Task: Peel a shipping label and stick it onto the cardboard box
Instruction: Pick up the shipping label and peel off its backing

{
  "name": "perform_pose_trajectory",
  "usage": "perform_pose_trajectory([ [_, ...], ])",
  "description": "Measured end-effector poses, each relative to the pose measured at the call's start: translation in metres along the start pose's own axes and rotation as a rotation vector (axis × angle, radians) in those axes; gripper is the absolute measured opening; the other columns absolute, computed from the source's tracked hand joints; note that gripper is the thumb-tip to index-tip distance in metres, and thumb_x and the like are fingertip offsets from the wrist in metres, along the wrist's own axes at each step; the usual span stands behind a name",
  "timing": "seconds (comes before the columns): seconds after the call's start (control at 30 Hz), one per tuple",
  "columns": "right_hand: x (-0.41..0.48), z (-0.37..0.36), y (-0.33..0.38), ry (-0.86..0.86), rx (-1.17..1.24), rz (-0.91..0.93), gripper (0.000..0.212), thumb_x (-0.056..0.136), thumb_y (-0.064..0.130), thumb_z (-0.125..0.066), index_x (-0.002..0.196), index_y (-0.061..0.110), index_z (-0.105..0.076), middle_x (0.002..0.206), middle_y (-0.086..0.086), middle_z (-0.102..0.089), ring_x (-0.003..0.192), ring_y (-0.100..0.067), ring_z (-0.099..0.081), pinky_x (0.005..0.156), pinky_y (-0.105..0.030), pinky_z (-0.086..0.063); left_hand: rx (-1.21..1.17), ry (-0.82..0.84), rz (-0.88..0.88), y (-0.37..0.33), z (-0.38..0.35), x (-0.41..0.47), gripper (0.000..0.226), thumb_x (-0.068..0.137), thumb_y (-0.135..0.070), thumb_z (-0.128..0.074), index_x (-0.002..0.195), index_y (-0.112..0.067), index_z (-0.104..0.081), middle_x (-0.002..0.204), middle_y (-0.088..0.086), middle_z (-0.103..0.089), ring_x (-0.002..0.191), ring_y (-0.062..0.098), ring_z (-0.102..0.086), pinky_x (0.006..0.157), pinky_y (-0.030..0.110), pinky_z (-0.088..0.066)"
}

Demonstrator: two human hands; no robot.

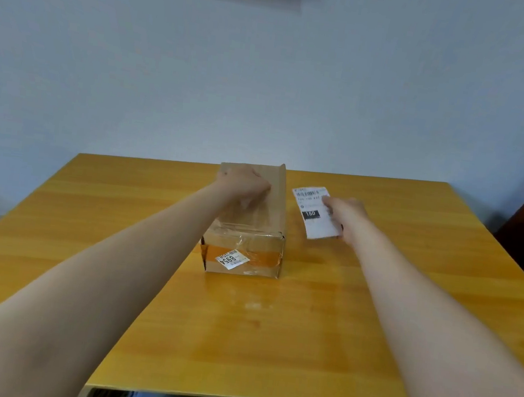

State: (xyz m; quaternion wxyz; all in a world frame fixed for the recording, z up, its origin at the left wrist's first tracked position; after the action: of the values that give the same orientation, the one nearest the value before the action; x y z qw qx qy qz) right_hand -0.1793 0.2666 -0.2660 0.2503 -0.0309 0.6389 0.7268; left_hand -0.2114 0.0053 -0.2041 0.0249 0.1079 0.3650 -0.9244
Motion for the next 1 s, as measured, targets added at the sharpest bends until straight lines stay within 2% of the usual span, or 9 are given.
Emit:
perform_pose_trajectory([
  [0.1,-0.013,-0.017,0.023,0.033,0.117,-0.011,0.014,0.102,0.021,-0.064,0.112,0.011,-0.066,0.111,-0.012,-0.075,0.092,-0.032,-0.072,0.065,-0.039,-0.058,-0.053,-0.020,0.055,0.020,0.008,-0.001,0.054,0.051,-0.046,-0.063,0.096,-0.024,-0.083,0.122,0.007,-0.067,0.124,0.036,-0.050,0.103,0.051,-0.049],
  [0.17,-0.021,-0.033,0.032,0.094,0.155,-0.036,0.020,0.103,0.022,-0.060,0.119,0.013,-0.065,0.114,-0.011,-0.075,0.090,-0.030,-0.072,0.059,-0.036,-0.055,-0.085,0.009,0.033,0.007,0.017,-0.036,0.038,0.076,-0.033,-0.065,0.106,-0.017,-0.082,0.112,0.004,-0.068,0.111,0.032,-0.056,0.098,0.041,-0.051],
  [0.27,-0.032,-0.053,0.038,0.180,0.162,-0.054,0.027,0.105,0.021,-0.057,0.129,0.013,-0.065,0.113,-0.007,-0.076,0.089,-0.027,-0.073,0.072,-0.045,-0.063,-0.032,0.092,-0.036,0.000,0.020,-0.050,0.025,0.096,-0.014,-0.062,0.114,-0.013,-0.080,0.105,0.004,-0.069,0.080,0.020,-0.054,0.075,0.028,-0.048],
  [0.4,-0.043,-0.052,0.042,0.157,0.118,-0.036,0.020,0.104,0.020,-0.056,0.122,0.016,-0.065,0.104,-0.004,-0.074,0.082,-0.024,-0.071,0.070,-0.042,-0.061,0.101,0.149,-0.028,0.000,0.022,-0.068,0.033,0.094,-0.033,-0.069,0.113,-0.006,-0.077,0.086,0.015,-0.065,0.054,0.021,-0.053,0.043,0.015,-0.041],
  [0.53,-0.055,-0.047,0.039,0.142,0.070,-0.040,0.014,0.101,0.018,-0.059,0.114,0.015,-0.064,0.103,-0.008,-0.075,0.078,-0.025,-0.071,0.062,-0.039,-0.058,0.153,0.196,-0.017,-0.003,0.016,-0.084,0.041,0.093,-0.040,-0.068,0.124,-0.014,-0.073,0.104,0.014,-0.069,0.085,0.031,-0.064,0.062,0.029,-0.047],
  [0.7,-0.068,-0.039,0.056,0.064,0.166,0.102,0.005,0.099,0.015,-0.063,0.100,0.012,-0.068,0.102,-0.010,-0.075,0.083,-0.027,-0.071,0.072,-0.041,-0.060,0.140,0.248,0.045,0.001,0.007,-0.098,0.047,0.087,-0.042,-0.074,0.129,-0.022,-0.068,0.136,0.003,-0.055,0.125,0.031,-0.051,0.088,0.044,-0.048],
  [0.8,-0.079,-0.041,0.073,0.090,0.230,0.160,0.006,0.099,0.014,-0.065,0.094,0.012,-0.068,0.107,-0.012,-0.077,0.086,-0.028,-0.071,0.088,-0.049,-0.061,-0.118,0.133,-0.034,-0.016,0.025,-0.098,0.032,0.098,-0.024,-0.059,0.123,-0.005,-0.069,0.127,0.009,-0.064,0.123,0.029,-0.058,0.096,0.038,-0.045],
  [0.87,-0.087,-0.045,0.082,0.136,0.264,0.173,0.006,0.101,0.014,-0.065,0.098,0.011,-0.069,0.102,-0.008,-0.076,0.085,-0.025,-0.072,0.084,-0.045,-0.060,-0.391,0.029,-0.082,-0.030,0.046,-0.103,0.038,0.105,-0.018,-0.040,0.118,-0.002,-0.071,0.116,0.008,-0.073,0.110,0.025,-0.067,0.093,0.039,-0.048],
  [1.0,-0.101,-0.047,0.094,0.186,0.287,0.225,0.010,0.103,0.015,-0.063,0.098,0.015,-0.071,0.097,-0.003,-0.076,0.090,-0.024,-0.071,0.083,-0.044,-0.059,-0.553,-0.012,-0.085,-0.041,0.065,-0.114,0.029,0.101,-0.038,-0.054,0.111,-0.020,-0.075,0.097,-0.011,-0.081,0.095,0.021,-0.073,0.091,0.046,-0.048],
])
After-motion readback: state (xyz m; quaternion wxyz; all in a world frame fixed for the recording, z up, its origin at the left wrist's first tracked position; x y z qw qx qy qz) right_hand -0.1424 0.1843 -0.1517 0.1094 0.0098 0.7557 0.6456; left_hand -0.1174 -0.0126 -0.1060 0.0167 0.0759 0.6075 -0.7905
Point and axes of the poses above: each hand's wrist, its own x-axis towards the middle knuckle, its own z-axis out of the back of the hand, y = z × x, the point moved 9 cm from there along x, towards the middle knuckle
